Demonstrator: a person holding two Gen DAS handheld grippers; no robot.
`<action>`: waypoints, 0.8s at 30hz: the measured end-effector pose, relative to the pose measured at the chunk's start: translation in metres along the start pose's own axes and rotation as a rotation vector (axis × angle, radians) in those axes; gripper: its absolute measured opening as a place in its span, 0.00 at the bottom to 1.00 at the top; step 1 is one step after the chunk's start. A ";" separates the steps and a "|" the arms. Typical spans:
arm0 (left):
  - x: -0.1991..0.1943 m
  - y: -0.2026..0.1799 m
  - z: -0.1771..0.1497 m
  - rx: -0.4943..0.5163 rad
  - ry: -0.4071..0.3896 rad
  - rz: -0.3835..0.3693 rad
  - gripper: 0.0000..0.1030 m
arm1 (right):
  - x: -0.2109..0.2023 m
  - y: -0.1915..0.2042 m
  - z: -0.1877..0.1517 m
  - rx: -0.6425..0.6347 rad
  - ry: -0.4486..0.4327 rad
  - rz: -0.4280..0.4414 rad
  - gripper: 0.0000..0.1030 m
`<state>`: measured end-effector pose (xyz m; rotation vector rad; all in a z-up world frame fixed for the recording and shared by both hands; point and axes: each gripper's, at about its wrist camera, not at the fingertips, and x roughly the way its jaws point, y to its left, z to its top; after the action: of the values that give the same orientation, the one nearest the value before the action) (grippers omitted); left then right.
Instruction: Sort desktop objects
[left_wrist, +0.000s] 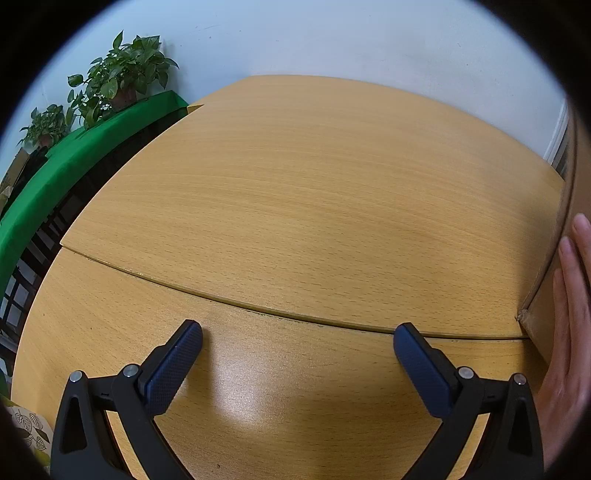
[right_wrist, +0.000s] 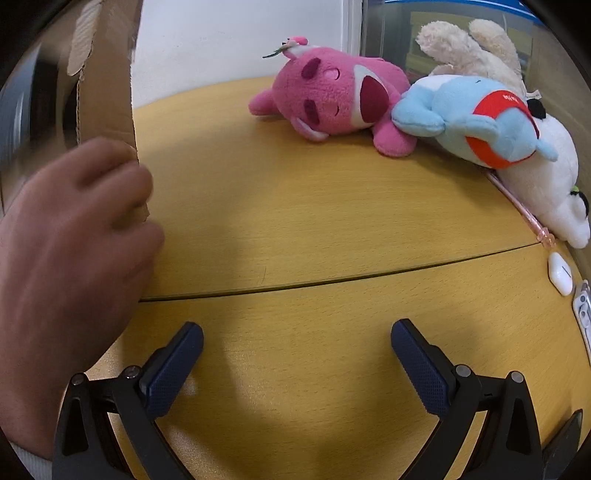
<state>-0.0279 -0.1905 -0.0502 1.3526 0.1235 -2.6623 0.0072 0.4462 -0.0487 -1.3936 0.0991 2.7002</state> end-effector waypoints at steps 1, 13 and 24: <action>0.000 0.000 0.000 0.000 0.000 0.000 1.00 | 0.000 0.000 0.000 0.000 0.000 0.000 1.00; 0.000 0.000 0.000 -0.001 0.000 0.001 1.00 | -0.001 0.000 -0.003 0.001 -0.002 0.001 1.00; -0.002 -0.001 -0.001 -0.001 0.000 0.001 1.00 | -0.001 0.000 -0.003 0.001 -0.002 0.001 1.00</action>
<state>-0.0265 -0.1889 -0.0495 1.3520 0.1231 -2.6608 0.0102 0.4454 -0.0494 -1.3905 0.1012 2.7027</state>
